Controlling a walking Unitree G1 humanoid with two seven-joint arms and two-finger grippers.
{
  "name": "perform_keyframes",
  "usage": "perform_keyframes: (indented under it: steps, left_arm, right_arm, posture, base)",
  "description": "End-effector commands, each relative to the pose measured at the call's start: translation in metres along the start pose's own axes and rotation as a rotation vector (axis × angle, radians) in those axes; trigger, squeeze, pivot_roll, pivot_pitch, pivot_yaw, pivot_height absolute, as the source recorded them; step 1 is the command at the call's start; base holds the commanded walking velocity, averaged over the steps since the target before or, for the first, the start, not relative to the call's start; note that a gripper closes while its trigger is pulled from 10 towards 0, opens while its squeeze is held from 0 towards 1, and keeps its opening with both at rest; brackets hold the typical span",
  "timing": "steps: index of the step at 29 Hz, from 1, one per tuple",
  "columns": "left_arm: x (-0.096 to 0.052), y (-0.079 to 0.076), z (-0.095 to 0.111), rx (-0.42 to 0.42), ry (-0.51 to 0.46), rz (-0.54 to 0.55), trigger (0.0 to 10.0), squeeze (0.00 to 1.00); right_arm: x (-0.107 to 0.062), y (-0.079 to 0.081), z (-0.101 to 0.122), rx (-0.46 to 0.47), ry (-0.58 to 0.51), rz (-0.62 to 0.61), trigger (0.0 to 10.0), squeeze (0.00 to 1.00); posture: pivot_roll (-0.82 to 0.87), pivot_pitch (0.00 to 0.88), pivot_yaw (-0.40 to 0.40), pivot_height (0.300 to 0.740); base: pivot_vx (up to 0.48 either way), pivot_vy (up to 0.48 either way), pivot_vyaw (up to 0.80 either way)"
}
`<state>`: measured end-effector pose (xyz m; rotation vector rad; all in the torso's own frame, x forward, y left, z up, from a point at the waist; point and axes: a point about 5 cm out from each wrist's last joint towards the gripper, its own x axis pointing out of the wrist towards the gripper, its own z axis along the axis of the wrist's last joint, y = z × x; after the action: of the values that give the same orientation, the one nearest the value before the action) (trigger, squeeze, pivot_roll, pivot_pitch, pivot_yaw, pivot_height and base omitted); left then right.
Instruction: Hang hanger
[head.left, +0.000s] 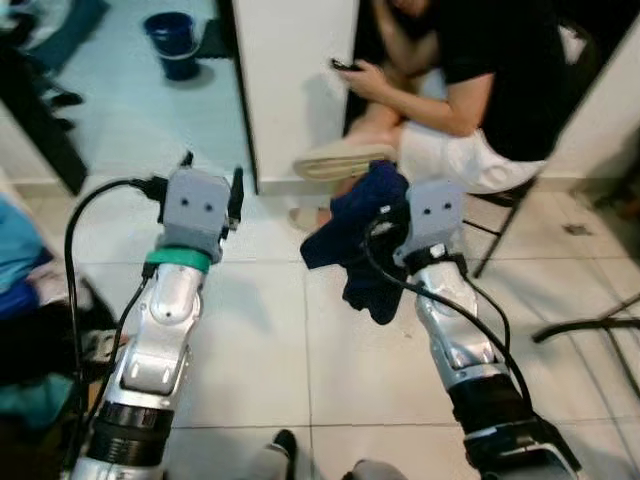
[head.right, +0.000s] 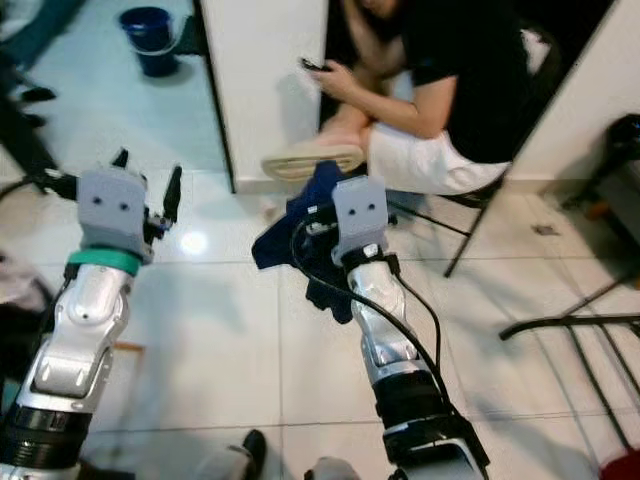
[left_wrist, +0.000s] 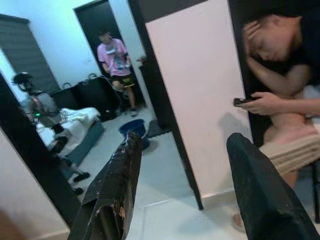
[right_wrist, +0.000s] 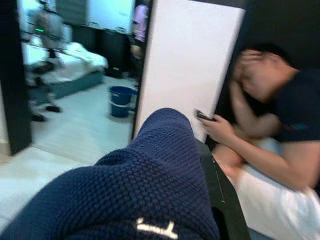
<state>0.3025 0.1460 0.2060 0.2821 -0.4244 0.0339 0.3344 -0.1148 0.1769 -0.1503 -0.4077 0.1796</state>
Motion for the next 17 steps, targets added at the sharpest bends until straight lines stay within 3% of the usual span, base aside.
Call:
perform_keyframes:
  steps: [1, 9, 17]
  left_arm:
    - [0.001, 0.001, 0.004, -0.007, 0.006, 0.001, 10.0, 0.0]
    - [0.011, 0.005, 0.037, -0.031, -0.092, 0.001, 10.0, 0.0]
    - [0.011, 0.003, 0.046, -0.039, -0.109, -0.012, 10.0, 0.0]
  right_arm:
    - [0.002, -0.002, 0.007, 0.015, -0.028, -0.01, 10.0, 0.0]
    - [0.012, -0.005, 0.04, 0.037, -0.128, -0.013, 10.0, 0.0]
    - [0.012, -0.005, 0.045, 0.044, -0.14, -0.006, 10.0, 0.0]
  posture:
    - [0.0, 0.0, 0.033, 0.74]
    - [-0.01, 0.01, 0.028, 0.74]
    - [0.0, 0.008, 0.029, 0.74]
  base:
    - [0.0, 0.0, 0.74]
    - [0.0, 0.0, 0.74]
    - [0.0, 0.0, 0.74]
